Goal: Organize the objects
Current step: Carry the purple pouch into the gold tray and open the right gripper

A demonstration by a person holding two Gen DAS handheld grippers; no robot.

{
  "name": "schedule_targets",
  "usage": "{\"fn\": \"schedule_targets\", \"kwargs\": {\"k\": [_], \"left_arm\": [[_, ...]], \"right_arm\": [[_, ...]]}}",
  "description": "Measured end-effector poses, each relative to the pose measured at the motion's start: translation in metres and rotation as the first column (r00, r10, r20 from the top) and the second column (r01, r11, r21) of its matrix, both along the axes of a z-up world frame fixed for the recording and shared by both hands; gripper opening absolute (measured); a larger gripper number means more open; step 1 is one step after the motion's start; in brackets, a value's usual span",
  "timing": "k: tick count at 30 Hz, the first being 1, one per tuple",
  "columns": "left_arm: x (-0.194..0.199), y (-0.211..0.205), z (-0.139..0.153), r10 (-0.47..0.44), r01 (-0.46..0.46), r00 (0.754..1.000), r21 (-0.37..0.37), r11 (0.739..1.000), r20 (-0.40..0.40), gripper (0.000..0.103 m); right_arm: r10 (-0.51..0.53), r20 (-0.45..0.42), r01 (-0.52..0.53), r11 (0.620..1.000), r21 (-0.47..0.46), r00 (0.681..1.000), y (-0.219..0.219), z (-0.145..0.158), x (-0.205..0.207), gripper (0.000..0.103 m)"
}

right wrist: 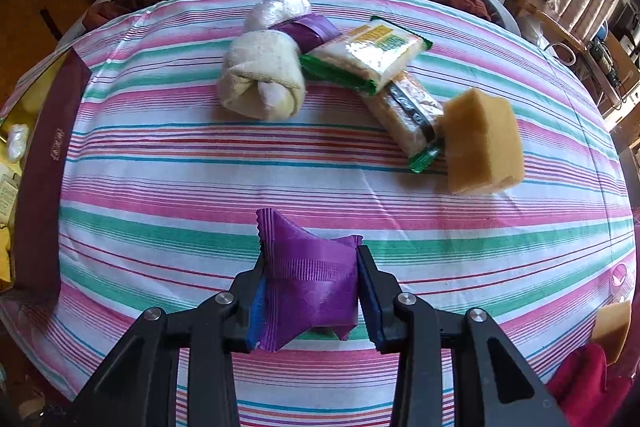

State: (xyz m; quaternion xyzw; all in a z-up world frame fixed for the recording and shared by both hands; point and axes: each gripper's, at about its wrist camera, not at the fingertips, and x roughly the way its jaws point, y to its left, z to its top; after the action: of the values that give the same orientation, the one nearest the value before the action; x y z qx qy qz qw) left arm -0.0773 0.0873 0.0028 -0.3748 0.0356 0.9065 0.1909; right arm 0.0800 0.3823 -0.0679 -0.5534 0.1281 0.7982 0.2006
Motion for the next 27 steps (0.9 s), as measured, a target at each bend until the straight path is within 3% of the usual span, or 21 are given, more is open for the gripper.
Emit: {"fn": "schedule_targets", "kwargs": {"k": [8,15,27], "left_arm": [[0.014,-0.009,0.0,-0.004,0.004,1.0,-0.013,1.0,-0.013,0.057],[0.017,-0.021,-0.006,0.018,-0.018,1.0,-0.003,1.0,0.003,0.057],[0.016,-0.057,-0.018,0.091,-0.093,0.995,0.034,0.995,0.048,0.057]], "right_arm": [[0.114,-0.138,-0.124,0.99,-0.066,0.984,-0.052,0.036,-0.03,0.039],[0.267,-0.242,-0.291,0.954,-0.07,0.933,-0.118,0.066,-0.072,0.039],[0.424,-0.24,-0.454,0.887,-0.083,0.873,-0.199,0.06,-0.131,0.039]]}}
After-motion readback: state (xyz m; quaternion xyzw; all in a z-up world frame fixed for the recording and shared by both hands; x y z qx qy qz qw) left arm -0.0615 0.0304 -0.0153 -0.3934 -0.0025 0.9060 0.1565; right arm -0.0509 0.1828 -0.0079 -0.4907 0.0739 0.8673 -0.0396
